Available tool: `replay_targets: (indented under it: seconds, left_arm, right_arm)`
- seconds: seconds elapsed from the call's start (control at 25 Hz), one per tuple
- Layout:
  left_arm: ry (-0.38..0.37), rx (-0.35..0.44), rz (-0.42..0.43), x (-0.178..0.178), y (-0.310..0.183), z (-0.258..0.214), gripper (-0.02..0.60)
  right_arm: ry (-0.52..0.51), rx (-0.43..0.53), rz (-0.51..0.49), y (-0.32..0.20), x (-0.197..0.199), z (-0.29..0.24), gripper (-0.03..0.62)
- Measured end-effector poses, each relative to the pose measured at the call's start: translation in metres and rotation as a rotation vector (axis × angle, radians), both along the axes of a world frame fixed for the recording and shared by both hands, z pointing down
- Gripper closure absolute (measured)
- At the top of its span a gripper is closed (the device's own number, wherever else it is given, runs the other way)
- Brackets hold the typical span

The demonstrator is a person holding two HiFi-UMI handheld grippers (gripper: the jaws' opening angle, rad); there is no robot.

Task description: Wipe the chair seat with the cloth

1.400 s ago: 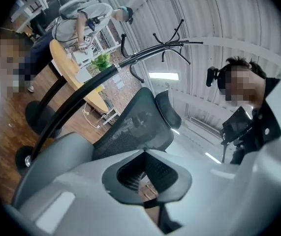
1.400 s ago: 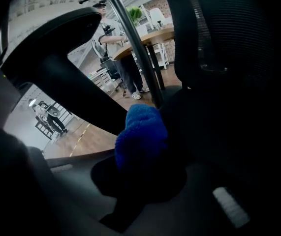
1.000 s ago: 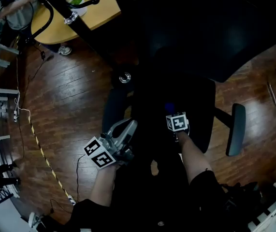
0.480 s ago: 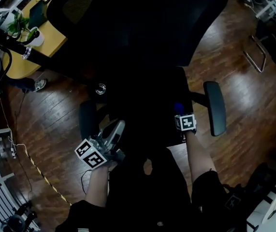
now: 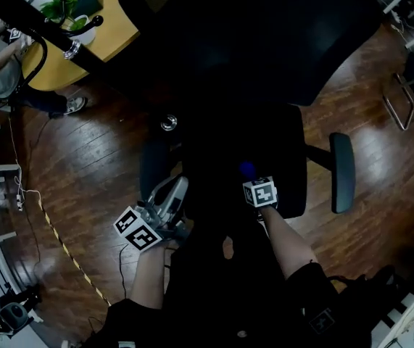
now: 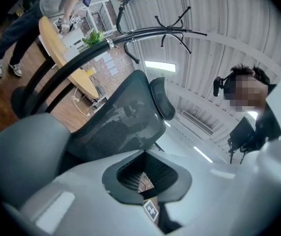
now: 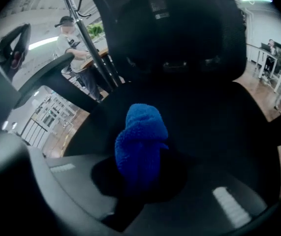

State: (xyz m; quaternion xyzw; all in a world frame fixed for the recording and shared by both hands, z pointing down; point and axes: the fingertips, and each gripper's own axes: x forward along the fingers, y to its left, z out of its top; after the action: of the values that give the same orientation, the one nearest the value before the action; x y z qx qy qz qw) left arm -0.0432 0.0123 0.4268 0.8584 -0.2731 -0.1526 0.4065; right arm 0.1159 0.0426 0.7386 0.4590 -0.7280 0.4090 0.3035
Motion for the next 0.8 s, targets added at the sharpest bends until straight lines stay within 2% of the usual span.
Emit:
replay_targets:
  seconds: [0.2,0.32,0.44,0.56,0.68,0.8]
  left_arm:
    - [0.000,-0.004,-0.095,-0.052,-0.017,0.003,0.588]
    - [-0.010,0.002,-0.122,-0.068,-0.020,0.003,0.586]
    - [-0.019,0.001,-0.131,-0.072,-0.017,0.004,0.588]
    - [-0.018,-0.001,-0.113,-0.066,-0.015,0.006,0.587]
    - [-0.007,0.001,-0.069,-0.049,-0.018,0.006,0.586]
    - [-0.006,0.000,-0.018,-0.027,-0.020,0.005,0.586]
  right_arm:
    - [-0.212,-0.021,-0.218,0.004,-0.168,-0.014,0.557]
    - [-0.187,-0.061,-0.320,0.031,-0.215,0.003,0.557]
    - [-0.135,-0.017,-0.361,0.037,-0.221,0.000,0.559]
    - [-0.111,-0.024,-0.365,0.039,-0.209,0.002,0.559]
    - [-0.076,-0.013,-0.308,0.035,-0.178,0.008,0.559]
    - [-0.022,-0.033,-0.207,0.039,-0.119,0.018,0.559]
